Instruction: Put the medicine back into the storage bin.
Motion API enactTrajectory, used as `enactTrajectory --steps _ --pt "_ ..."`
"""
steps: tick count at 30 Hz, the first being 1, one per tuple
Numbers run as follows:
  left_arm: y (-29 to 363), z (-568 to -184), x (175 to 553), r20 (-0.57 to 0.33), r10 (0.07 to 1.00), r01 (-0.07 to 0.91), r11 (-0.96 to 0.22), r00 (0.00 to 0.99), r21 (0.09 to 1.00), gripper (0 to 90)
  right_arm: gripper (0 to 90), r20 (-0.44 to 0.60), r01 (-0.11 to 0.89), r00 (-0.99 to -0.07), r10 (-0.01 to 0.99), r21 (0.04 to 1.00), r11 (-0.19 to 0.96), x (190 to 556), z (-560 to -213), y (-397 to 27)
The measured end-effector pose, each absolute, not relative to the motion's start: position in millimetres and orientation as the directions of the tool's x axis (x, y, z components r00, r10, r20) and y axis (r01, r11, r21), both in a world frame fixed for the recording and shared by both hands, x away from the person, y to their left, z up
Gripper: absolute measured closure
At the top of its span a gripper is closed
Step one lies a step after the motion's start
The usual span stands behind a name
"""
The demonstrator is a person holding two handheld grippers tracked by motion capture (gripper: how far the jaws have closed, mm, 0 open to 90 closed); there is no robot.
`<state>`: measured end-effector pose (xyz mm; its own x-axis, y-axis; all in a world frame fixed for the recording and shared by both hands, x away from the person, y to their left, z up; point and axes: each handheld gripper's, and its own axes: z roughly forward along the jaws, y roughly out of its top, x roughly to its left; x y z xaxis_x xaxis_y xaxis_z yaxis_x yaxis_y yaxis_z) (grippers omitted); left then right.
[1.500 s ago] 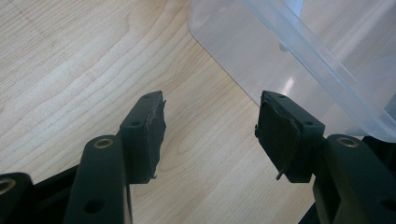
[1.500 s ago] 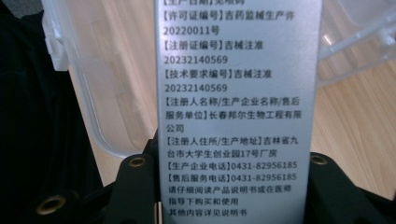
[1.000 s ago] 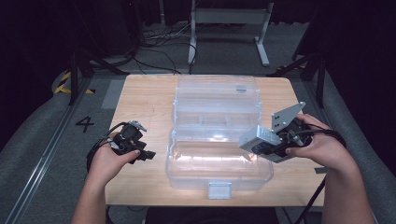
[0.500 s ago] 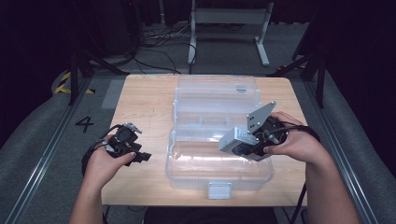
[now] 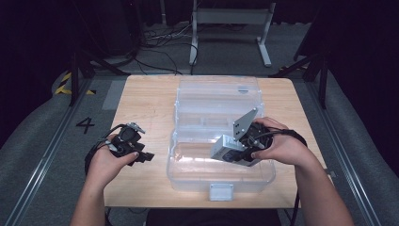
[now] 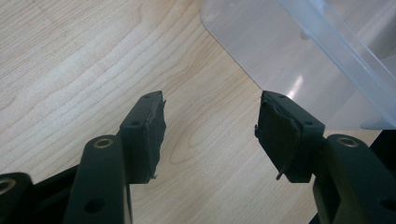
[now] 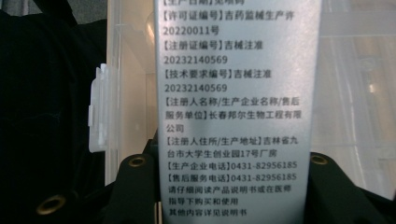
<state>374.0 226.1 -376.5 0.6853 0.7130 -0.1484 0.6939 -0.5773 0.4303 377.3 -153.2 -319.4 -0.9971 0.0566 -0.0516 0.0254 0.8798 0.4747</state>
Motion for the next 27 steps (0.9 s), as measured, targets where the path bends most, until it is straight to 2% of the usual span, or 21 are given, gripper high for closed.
enactTrajectory --steps 16,27 --pt "226.0 -376.9 376.8 -0.150 0.707 0.688 -0.581 0.691 0.435 41.8 57.4 -0.025 0.021 -0.999 0.034 0.388 0.921 377.1 -344.3 -124.3" --pt "225.6 -377.2 376.6 -0.154 0.709 0.691 -0.578 0.689 0.434 41.6 57.1 -0.013 0.015 -1.000 0.022 0.371 0.928 375.7 -360.8 -112.4"
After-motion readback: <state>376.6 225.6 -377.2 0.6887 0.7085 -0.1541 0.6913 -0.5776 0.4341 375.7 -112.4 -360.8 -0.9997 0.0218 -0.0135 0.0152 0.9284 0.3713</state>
